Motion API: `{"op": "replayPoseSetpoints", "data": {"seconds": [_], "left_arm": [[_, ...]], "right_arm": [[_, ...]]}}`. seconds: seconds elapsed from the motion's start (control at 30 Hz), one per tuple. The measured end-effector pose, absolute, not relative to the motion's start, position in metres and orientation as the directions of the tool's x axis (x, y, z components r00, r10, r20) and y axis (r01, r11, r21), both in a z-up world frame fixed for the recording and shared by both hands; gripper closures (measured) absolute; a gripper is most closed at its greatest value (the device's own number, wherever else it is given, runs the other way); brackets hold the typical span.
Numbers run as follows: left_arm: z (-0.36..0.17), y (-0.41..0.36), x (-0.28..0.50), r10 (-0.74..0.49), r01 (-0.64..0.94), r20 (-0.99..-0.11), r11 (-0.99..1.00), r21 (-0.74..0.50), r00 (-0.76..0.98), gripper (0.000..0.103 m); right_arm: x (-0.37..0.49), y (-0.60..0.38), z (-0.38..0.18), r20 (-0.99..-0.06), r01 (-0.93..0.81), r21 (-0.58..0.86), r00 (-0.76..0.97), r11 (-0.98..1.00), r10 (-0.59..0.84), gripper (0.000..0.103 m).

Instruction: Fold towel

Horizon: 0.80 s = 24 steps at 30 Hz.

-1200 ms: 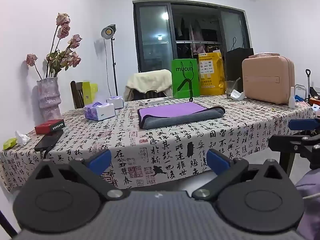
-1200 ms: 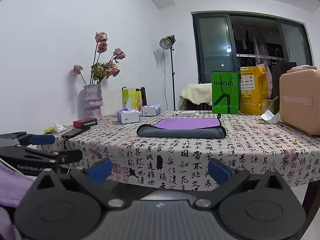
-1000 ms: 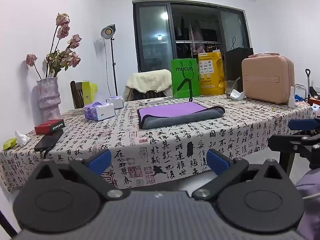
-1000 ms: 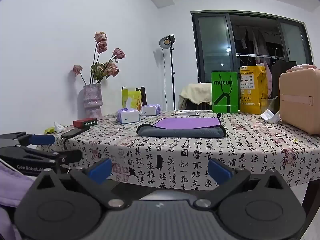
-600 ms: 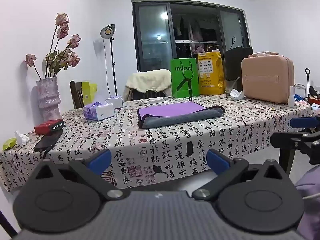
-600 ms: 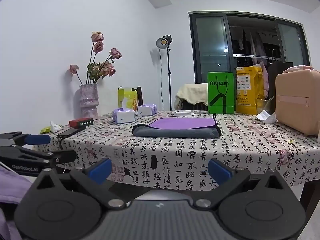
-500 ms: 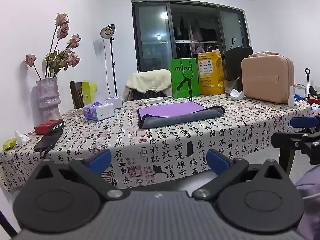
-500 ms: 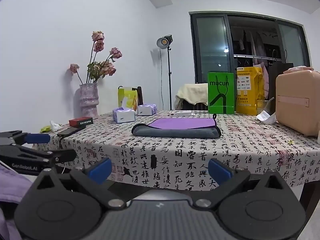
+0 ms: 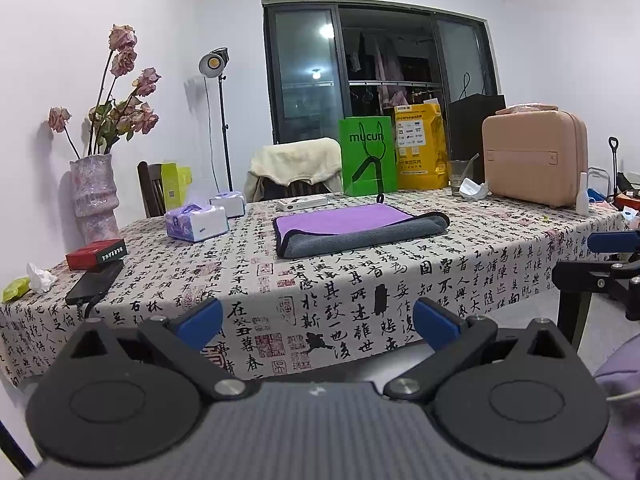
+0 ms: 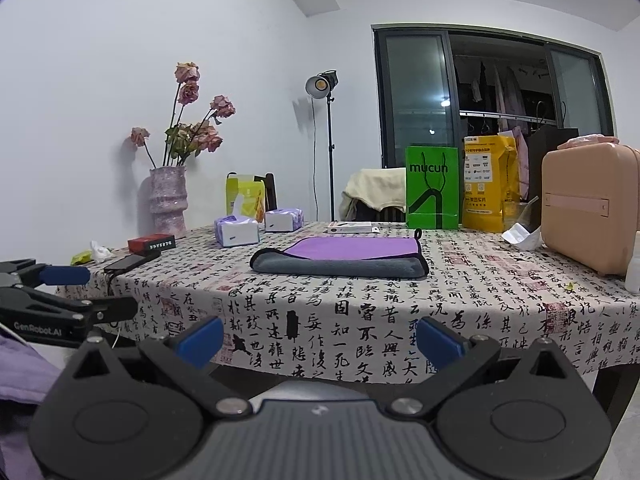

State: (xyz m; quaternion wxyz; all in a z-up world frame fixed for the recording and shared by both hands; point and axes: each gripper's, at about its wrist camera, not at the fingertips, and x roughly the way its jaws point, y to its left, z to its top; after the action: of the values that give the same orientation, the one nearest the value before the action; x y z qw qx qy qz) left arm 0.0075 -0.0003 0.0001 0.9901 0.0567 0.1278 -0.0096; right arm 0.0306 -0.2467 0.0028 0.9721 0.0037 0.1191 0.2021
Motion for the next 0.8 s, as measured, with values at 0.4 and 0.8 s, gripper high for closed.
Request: {"op": "replayPoseSetpoints", "data": {"seconds": [0.4, 0.8], "left_arm": [[0.0027, 0.0088, 0.0089, -0.008, 0.036, -0.251, 0.994, 0.104, 0.968, 0.000], [0.0017, 0.0087, 0.0094, -0.013, 0.041, -0.257, 0.994, 0.104, 0.966, 0.000]], "right_arm": [[0.0330, -0.2498, 0.0041, -0.228, -0.378, 0.052, 0.897, 0.924, 0.379, 0.000], [0.0326, -0.2482, 0.0030, -0.233, -0.381, 0.052, 0.894, 0.923, 0.382, 0.000]]}}
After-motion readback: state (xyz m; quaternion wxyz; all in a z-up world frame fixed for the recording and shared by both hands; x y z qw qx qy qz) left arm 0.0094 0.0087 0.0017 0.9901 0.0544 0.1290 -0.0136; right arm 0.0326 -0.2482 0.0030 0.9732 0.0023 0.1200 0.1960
